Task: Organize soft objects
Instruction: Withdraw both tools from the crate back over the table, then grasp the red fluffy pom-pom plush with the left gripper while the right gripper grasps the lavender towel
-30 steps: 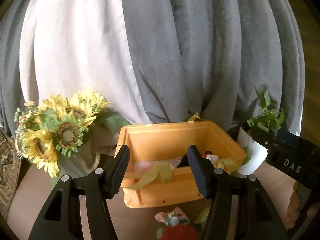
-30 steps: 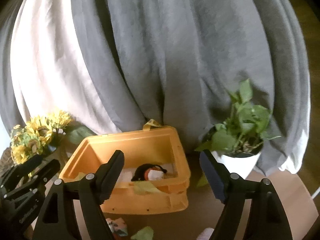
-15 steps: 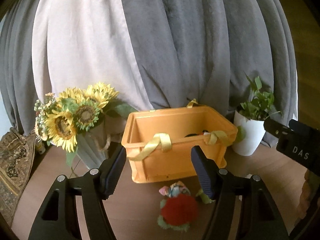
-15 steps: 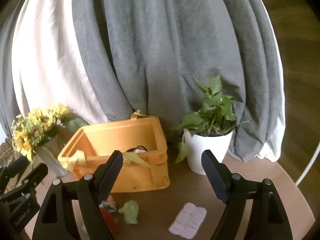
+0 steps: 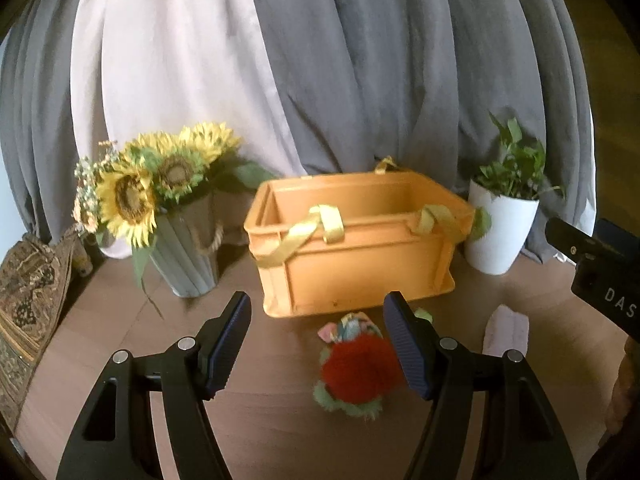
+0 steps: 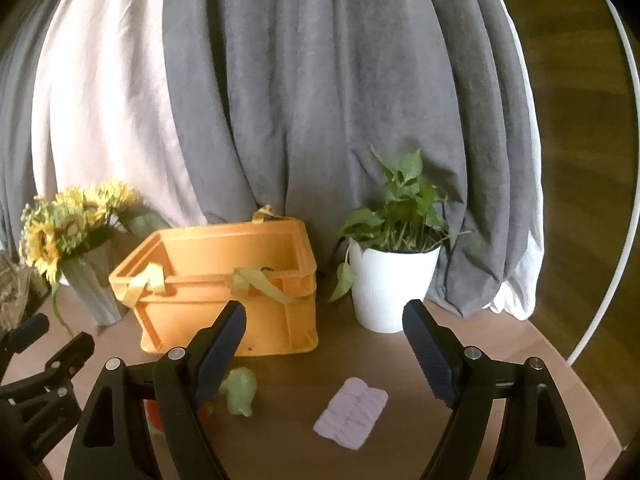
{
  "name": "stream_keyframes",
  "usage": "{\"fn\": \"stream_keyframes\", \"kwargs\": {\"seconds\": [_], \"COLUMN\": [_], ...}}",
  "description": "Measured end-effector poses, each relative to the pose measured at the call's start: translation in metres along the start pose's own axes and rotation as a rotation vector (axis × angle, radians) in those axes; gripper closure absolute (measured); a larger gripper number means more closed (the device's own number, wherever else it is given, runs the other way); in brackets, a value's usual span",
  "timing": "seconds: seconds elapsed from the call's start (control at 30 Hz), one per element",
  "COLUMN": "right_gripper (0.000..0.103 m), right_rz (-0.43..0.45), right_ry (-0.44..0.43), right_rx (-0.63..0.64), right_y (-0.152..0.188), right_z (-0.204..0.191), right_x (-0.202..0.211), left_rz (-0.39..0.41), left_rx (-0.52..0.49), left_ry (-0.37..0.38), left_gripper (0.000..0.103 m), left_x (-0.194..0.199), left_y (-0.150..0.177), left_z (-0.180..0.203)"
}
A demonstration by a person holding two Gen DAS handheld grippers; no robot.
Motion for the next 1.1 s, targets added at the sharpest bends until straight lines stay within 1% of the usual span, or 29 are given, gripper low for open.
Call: {"fn": "stream_keyframes", "kwargs": {"seconds": [0.13,0.3,0.57,0.73,0.93,1.1], "right_gripper": [0.021,0.021,0.021,0.022,0.022,0.022], "right_rz": [-0.031,-0.077,-0.171,-0.209,-0.261,-0.321], "right_ry": [-0.004,0.000,-0.016,-0.019,-0.021,-0.021], "right_rx": [-0.018,-0.048,-0.090,-0.086,-0.070,-0.068], "right_y": [0.012,0.029,0.048,0.054,0.061,0.070], "right_z": [0.006,0.016,0.024,0.023,0.021,0.023], "right_x": [-0.004,-0.014,-0.039,-0.053,-0.074,-0.093], "left_rz": [-0.031,-0.067,-0.141,-0.182,-0.258,-0.308], "left_rx": [-0.021,-0.050,-0.044,-0.041,-0.044,-0.054], "left_ry": [0.006,-0.011,0.010,0.017,0.037,0.045], "left_gripper": [0.035,0.035,0.035,0.035,0.035,0.035], "left_x": [-0.005,-0.012,-0.033,-0.049,-0.075,-0.094], "left_y": [0.010,0.021,0.030,0.035,0.044,0.052], "left_z": [0.007,0.015,0.020,0.022,0.026,0.031]}}
Point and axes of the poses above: each gripper's, at about its wrist camera, not at the fingertips, and x roughly against the way its jaws point, z to its right, y to its underside, the point moved 4 cm from there along -x, roughly the way its jaws point, and after that the axes turned 7 degrees about -z, right-handed, at the moved point
